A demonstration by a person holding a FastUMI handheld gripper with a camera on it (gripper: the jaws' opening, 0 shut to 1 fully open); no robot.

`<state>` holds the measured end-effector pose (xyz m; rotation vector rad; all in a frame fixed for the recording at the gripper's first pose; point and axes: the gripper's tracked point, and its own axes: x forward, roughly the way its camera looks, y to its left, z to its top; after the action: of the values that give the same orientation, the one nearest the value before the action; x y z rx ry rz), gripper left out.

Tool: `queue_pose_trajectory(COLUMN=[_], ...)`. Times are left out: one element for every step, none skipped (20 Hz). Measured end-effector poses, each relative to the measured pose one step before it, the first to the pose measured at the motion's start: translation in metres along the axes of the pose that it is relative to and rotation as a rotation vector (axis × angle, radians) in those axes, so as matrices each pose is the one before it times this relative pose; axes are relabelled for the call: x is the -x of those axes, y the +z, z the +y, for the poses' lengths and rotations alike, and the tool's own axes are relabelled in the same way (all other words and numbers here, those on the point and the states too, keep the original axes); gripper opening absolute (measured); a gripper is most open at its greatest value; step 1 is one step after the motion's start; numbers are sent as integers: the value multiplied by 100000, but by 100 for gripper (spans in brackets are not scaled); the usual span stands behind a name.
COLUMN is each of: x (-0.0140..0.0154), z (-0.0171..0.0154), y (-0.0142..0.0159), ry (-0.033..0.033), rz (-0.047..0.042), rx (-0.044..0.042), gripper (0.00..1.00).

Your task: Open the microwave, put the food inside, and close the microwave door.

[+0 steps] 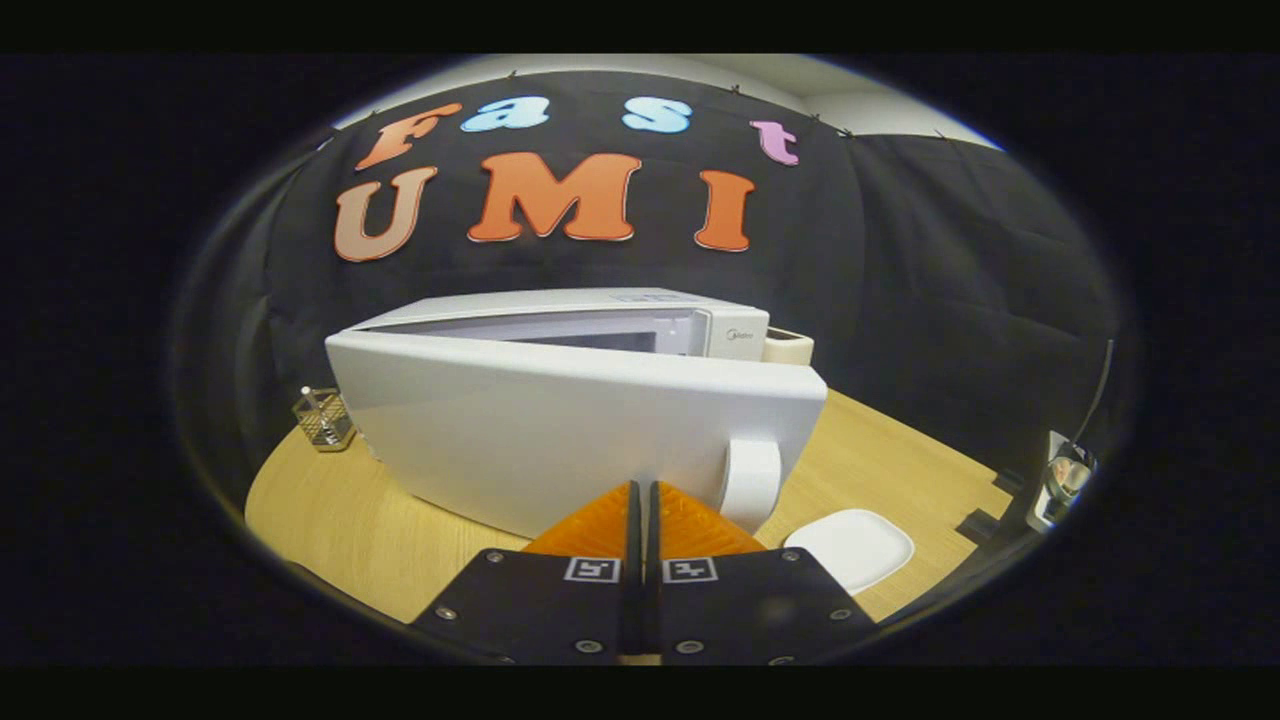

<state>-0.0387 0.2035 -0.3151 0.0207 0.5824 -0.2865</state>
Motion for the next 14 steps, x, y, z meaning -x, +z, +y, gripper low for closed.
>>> queue_pose_trajectory(x=[-844,-868,-883,-870,-819,-888,-874,-866,-934,-820,-1002,-882,-859,-846], z=[-161,-235,-185,-146,-44,-158,96,23,122,72,3,-5,102,140], y=[285,255,400,200,332,330,475,429,310,288,504,372,202,309], ry=[1155,554,1234,1084,1330,1097,1638,1512,2078,1531,2129,1395,1804,1540], rz=[-675,-488,-653,-10,-292,-56,-785,-460,-621,-608,-804,-358,-19,48], rx=[347,413,-48,375,230,639,119,765,967,1330,979,641,-93,-313], gripper=[1,1,1,1,1,1,1,1,1,1,1,1,1,1])
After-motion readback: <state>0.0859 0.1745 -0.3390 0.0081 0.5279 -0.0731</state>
